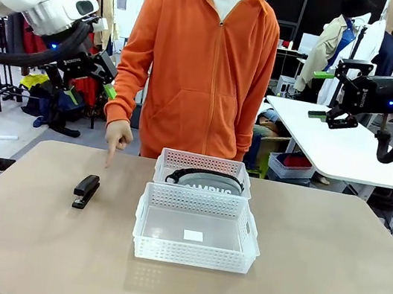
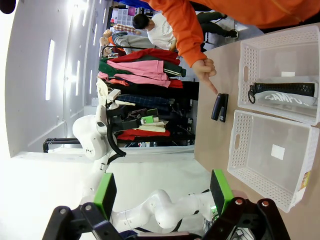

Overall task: Distribute items into two baskets.
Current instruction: Pick up the Stapler that the person points to.

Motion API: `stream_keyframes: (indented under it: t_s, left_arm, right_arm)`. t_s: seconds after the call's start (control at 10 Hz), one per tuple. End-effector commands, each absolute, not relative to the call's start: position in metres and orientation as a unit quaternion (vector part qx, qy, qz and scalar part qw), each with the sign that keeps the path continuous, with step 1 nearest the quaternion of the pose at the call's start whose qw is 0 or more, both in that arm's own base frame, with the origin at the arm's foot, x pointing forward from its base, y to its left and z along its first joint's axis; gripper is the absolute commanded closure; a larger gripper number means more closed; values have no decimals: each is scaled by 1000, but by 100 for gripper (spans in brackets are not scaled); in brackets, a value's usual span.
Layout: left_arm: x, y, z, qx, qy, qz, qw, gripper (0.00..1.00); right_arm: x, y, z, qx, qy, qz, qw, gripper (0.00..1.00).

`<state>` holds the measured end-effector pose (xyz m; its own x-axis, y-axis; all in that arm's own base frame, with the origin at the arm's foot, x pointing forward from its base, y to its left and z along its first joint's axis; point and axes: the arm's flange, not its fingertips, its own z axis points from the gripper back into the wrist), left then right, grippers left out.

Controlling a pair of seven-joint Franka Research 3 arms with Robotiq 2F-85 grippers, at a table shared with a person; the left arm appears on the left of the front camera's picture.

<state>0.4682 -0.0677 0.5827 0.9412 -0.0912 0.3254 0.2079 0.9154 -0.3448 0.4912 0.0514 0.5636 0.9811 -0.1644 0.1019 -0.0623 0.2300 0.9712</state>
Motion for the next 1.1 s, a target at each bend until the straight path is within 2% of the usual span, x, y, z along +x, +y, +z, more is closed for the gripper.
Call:
stream_keyframes:
  t_s: [0.0,0.4,0.7,1.0]
  left_arm:
    - [467,-67,583,-194,-150,-75,967,0]
    - [468,-67,583,-191,-153,-77,967,0]
    - [476,-66,578,-119,-129,-80,981,0]
    - [490,-74,560,-100,-113,-85,985,0]
  right_arm:
    - [492,51,568,618,-93,-36,779,0]
    - [492,51,568,618,-93,-36,779,0]
    - [492,51,568,618,-93,-36,779,0]
    - [492,51,568,618,-93,-36,779,0]
